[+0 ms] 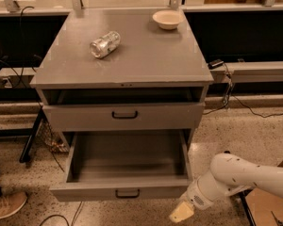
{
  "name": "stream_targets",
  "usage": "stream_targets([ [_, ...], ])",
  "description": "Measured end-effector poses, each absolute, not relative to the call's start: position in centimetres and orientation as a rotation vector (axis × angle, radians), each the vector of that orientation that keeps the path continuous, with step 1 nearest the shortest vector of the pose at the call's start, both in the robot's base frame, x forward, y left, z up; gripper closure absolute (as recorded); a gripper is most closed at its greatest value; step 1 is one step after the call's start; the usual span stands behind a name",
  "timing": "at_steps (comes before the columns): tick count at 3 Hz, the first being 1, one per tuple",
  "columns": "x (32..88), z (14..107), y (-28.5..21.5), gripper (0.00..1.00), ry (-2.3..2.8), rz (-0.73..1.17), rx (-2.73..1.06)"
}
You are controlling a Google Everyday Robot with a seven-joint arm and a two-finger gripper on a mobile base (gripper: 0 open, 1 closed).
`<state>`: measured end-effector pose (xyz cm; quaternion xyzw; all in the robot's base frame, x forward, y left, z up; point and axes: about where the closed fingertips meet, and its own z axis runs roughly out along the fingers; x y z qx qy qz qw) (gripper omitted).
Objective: Close middle drawer
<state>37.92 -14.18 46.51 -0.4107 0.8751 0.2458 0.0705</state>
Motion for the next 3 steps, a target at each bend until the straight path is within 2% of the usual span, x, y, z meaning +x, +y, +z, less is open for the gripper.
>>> stream_targets([
  [1,40.4,44.1,-15.3,0.64,2.604,0.69,-1.139],
  [2,44.5,42.5,-14.3,0.95,2.501,0.623,-1.055],
  [3,46.3,41.9,-13.5,1.0,2.461,0.609,-1.026],
])
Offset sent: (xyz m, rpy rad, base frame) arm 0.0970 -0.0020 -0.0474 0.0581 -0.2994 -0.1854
